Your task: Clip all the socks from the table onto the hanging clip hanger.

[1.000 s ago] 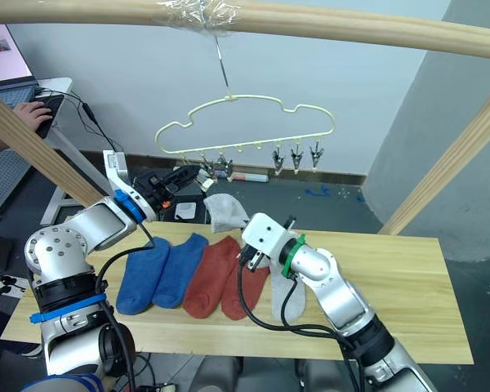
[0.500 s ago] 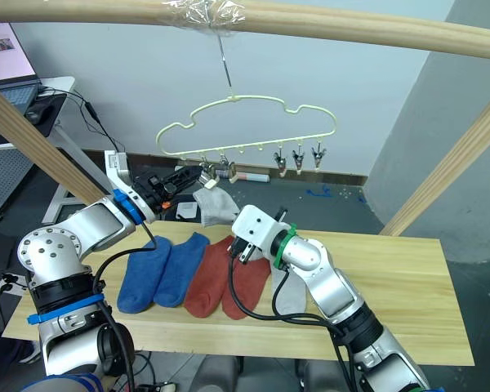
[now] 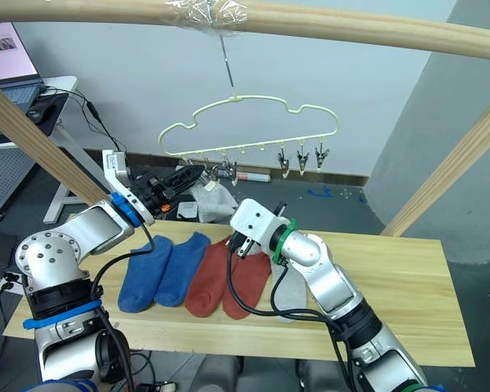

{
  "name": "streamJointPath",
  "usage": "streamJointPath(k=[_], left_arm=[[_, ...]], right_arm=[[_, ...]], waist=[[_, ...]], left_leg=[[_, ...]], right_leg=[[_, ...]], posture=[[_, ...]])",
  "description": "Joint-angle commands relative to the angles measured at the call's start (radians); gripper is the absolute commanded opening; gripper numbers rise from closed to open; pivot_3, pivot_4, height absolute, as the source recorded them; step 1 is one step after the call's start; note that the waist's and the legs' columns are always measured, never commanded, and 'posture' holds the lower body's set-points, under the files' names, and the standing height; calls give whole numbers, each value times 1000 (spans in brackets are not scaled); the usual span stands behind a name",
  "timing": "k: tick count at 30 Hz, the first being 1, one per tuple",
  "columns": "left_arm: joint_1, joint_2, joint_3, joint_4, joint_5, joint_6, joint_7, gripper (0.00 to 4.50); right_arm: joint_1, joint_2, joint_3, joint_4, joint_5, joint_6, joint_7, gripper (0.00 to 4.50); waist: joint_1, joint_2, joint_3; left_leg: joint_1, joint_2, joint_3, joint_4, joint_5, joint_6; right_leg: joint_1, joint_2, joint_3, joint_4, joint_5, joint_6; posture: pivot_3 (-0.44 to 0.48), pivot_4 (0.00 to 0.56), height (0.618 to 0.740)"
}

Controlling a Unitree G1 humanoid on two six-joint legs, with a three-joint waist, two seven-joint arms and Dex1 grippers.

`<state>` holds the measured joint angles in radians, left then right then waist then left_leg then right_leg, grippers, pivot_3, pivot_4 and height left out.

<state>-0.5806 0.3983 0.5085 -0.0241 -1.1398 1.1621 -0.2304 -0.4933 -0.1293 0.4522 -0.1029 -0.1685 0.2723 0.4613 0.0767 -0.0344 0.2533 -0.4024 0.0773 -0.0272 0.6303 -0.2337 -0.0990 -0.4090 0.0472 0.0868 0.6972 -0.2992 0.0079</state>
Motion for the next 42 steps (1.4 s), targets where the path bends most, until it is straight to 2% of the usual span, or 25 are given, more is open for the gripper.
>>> streamJointPath(k=[1, 5, 7, 9, 12, 16, 18, 19, 22, 25, 29, 35, 38, 42], left_arm=[[10, 38, -3, -34, -4, -24, -28, 2600], [43, 93, -39, -67, 75, -81, -60, 3769], [54, 112, -35, -84, 82, -103, -74, 4345], [79, 148, -51, -128, 117, -134, -104, 4390], [118, 176, -78, -187, 150, -166, -128, 4390], [201, 196, -143, -327, 216, -238, -171, 4390], [224, 174, -191, -374, 274, -301, -165, 4390], [232, 161, -224, -384, 323, -345, -157, 4390], [256, 126, -319, -384, 460, -492, -177, 4390], [268, 80, -378, -358, 562, -619, -182, 3825], [268, 38, -423, -298, 679, -730, -167, 2635], [262, -13, -425, -215, 796, -863, -130, 2635], [255, -28, -411, -187, 825, -896, -109, 2635], [236, -30, -418, -139, 846, -942, -141, 2635]], right_arm=[[-7, 34, -7, -29, 44, 4, 25, 0], [4, 102, -34, -42, 133, 68, 41, 0], [7, 142, -49, -37, 181, 113, 46, 547], [13, 193, -69, -18, 237, 164, 44, 1128], [12, 207, -76, -9, 251, 192, 36, 2227], [54, 157, -99, -54, 267, 228, 43, 3633], [98, 112, -120, -106, 269, 246, 41, 4342], [122, 84, -132, -139, 266, 252, 35, 4477], [189, 6, -184, -254, 294, 294, 46, 4477], [228, -60, -240, -373, 347, 350, 67, 4500], [232, -124, -293, -464, 392, 398, 74, 4500], [188, -152, -320, -543, 459, 448, 67, 4500], [170, -157, -325, -560, 484, 460, 62, 4500], [139, -168, -343, -570, 508, 467, 54, 4500]], waist=[[0, 0, 0], [-1, 0, 0], [1, 0, 0], [1, 0, 0], [2, 0, 0], [6, -1, 0], [11, -1, 0], [13, -1, 0], [17, -1, 0], [14, -1, 0], [-2, -1, -1], [-4, -1, -1], [-3, -2, -1], [-3, -2, -1]], left_leg=[[0, 0, 0, 0, 0, 0], [0, 1, 0, 0, 0, 0], [0, 1, 0, -1, 0, 0], [0, 1, 0, -1, 0, 0], [0, 1, 0, -1, 0, 0], [0, 0, 0, -1, 0, 0], [-1, -1, 0, -1, 0, 0], [-1, -1, 0, -1, 0, 0], [-1, -1, 0, 0, 0, 0], [-1, 0, 1, -1, 0, 0], [-1, 0, 1, -1, -1, 2], [-1, 0, 2, 0, -2, 4], [-1, 0, 2, 0, -2, 4], [-1, 0, 2, 1, -2, 4]], right_leg=[[0, 0, 0, 0, 0, 0], [0, 0, 0, 0, 0, 0], [0, 0, 0, 0, 0, 0], [0, 0, 0, 0, 0, 0], [0, 0, 0, 0, 0, 0], [0, 0, 1, -1, 0, 0], [0, -1, 2, -2, 0, 0], [0, -1, 2, -2, 0, 0], [-1, -1, 3, -2, 0, 0], [-1, 0, 3, -1, 0, 0], [-1, 1, 4, -1, 0, 0], [-1, 1, 3, -1, 0, 0], [-1, 1, 3, -1, 0, -1], [-1, 1, 2, -1, 1, -1]], posture=[[252, 219, 740], [253, 219, 740], [253, 219, 740], [261, 214, 740], [264, 209, 740], [264, 209, 740], [263, 207, 740], [260, 205, 740], [241, 206, 740], [216, 205, 740], [195, 202, 740], [174, 188, 740], [170, 184, 740], [169, 179, 740]])
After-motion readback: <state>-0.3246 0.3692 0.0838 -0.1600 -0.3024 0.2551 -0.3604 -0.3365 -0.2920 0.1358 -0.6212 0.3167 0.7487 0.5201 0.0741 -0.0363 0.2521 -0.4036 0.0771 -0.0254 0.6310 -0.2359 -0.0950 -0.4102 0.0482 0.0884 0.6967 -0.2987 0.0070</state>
